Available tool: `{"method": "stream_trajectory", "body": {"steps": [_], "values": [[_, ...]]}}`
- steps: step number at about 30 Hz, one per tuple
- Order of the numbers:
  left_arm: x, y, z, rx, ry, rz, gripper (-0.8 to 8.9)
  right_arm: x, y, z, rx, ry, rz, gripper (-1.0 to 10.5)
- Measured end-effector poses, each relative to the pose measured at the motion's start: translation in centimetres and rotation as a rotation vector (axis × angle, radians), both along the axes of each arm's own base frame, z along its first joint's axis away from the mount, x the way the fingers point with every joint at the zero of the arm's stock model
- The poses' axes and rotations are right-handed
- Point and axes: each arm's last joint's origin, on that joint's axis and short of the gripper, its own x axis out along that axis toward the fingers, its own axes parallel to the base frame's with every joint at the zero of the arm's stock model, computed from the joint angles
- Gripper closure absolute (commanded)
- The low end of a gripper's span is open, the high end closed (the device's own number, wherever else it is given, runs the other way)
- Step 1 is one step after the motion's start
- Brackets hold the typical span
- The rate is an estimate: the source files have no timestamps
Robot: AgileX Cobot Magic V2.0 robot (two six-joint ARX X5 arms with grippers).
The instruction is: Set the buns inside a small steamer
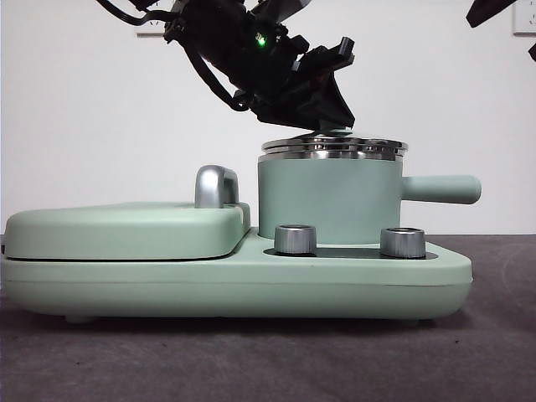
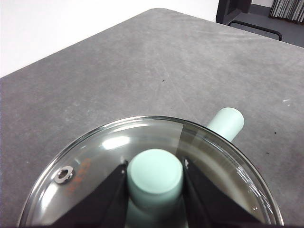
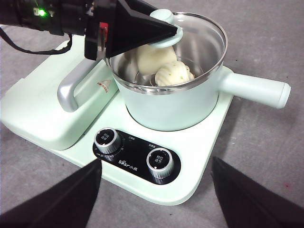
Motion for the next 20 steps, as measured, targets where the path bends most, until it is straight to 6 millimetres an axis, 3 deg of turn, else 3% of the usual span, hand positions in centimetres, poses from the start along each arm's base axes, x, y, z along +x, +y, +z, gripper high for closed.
{"method": "stream_trajectory", "body": {"steps": [20], "values": [[-0.28,0.20,0.32,0.025,0.012,0.029,8.03,-0.01,-0.02,-0.04,-0.004,0.003,-0.002,5.8]]}}
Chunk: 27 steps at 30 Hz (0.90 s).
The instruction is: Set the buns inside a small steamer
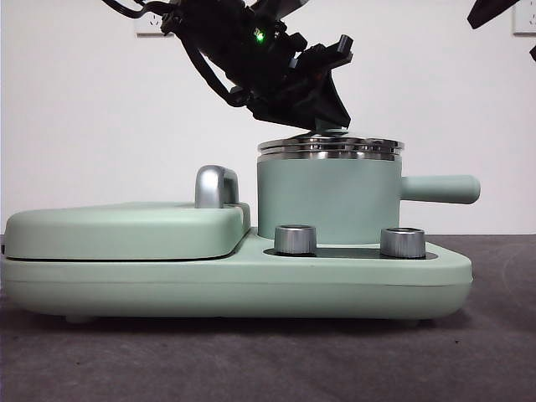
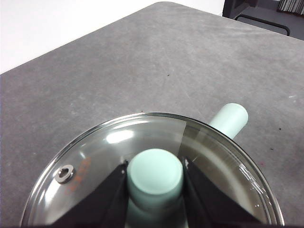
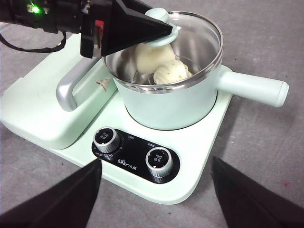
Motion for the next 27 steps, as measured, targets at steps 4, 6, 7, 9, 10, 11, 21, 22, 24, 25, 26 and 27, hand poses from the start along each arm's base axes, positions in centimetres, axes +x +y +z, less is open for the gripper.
{"method": "stream_trajectory", "body": {"steps": [4,6,7,9,10,11,21,22,24,25,26,27], "values": [[0.03,0.13,0.03,0.015,-0.007,0.027,8.03,-0.04,-0.03,-0.10,-0.008,0.009,0.000,5.8],[0.11,0.25,0.05,0.023,-0.013,0.039,8.03,-0.04,-0.04,-0.11,-0.008,0.010,0.000,5.8],[0.10,0.27,0.07,0.026,-0.016,0.042,8.03,-0.04,-0.04,-0.12,-0.009,0.010,0.000,5.8],[0.10,0.28,0.08,0.027,-0.017,0.042,8.03,-0.05,-0.04,-0.12,-0.009,0.011,0.000,5.8],[0.10,0.28,0.08,0.027,-0.017,0.042,8.03,-0.05,-0.04,-0.12,-0.009,0.011,0.000,5.8],[0.10,0.28,0.08,0.027,-0.017,0.042,8.03,-0.05,-0.04,-0.12,-0.009,0.011,0.000,5.8],[0.02,0.17,0.15,0.012,-0.014,0.008,8.03,-0.07,-0.06,-0.18,-0.011,0.018,-0.002,5.8],[0.01,0.14,0.18,0.008,-0.015,0.001,8.03,-0.08,-0.07,-0.22,-0.013,0.021,-0.002,5.8],[0.01,0.13,0.20,0.005,-0.016,-0.002,8.03,-0.12,-0.10,-0.29,-0.017,0.029,-0.003,5.8],[0.01,0.13,0.20,0.005,-0.016,-0.002,8.03,-0.13,-0.11,-0.33,-0.020,0.033,-0.003,5.8],[0.01,0.13,0.20,0.005,-0.016,-0.002,8.03,-0.13,-0.12,-0.34,-0.020,0.034,-0.004,5.8],[0.01,0.13,0.20,0.005,-0.016,-0.002,8.03,-0.13,-0.12,-0.34,-0.020,0.034,-0.004,5.8]]}}
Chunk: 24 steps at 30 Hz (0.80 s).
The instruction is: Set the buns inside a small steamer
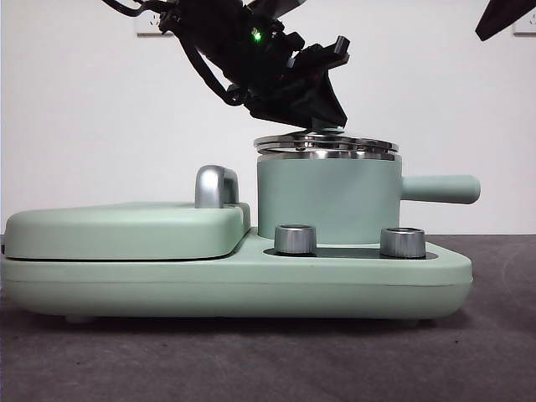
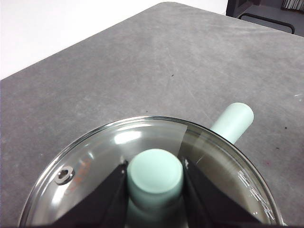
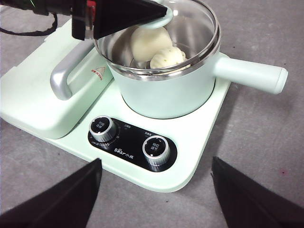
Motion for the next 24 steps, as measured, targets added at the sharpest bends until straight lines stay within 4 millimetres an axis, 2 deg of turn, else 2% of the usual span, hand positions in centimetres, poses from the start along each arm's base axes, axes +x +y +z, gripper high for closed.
{"method": "stream_trajectory", "body": {"steps": [24], "values": [[-0.05,-0.04,0.00,-0.008,0.007,-0.026,8.03,0.00,0.00,0.00,0.000,0.000,0.000,5.8]]}}
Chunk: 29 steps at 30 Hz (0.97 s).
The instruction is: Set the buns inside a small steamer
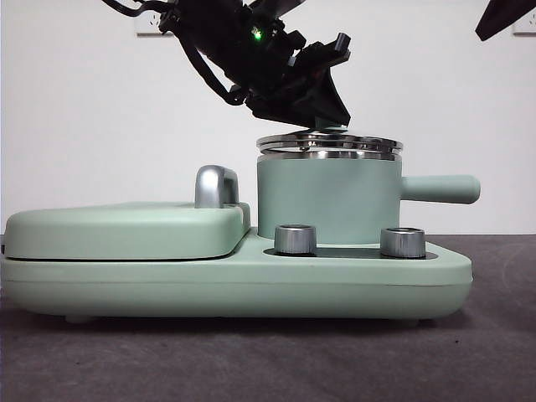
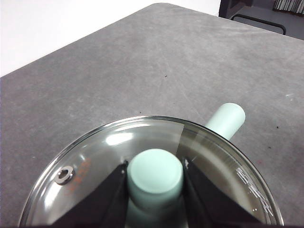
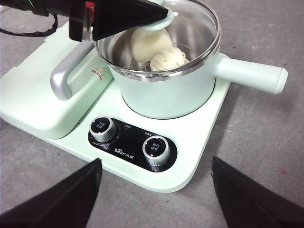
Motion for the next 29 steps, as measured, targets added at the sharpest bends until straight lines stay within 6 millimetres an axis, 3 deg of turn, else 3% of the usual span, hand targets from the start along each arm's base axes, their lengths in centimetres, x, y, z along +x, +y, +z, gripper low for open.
{"method": "stream_trajectory", "body": {"steps": [29], "values": [[0.7,0.8,0.1,-0.028,0.017,-0.022,8.03,0.0,0.0,0.0,0.012,0.008,-0.008,5.8]]}}
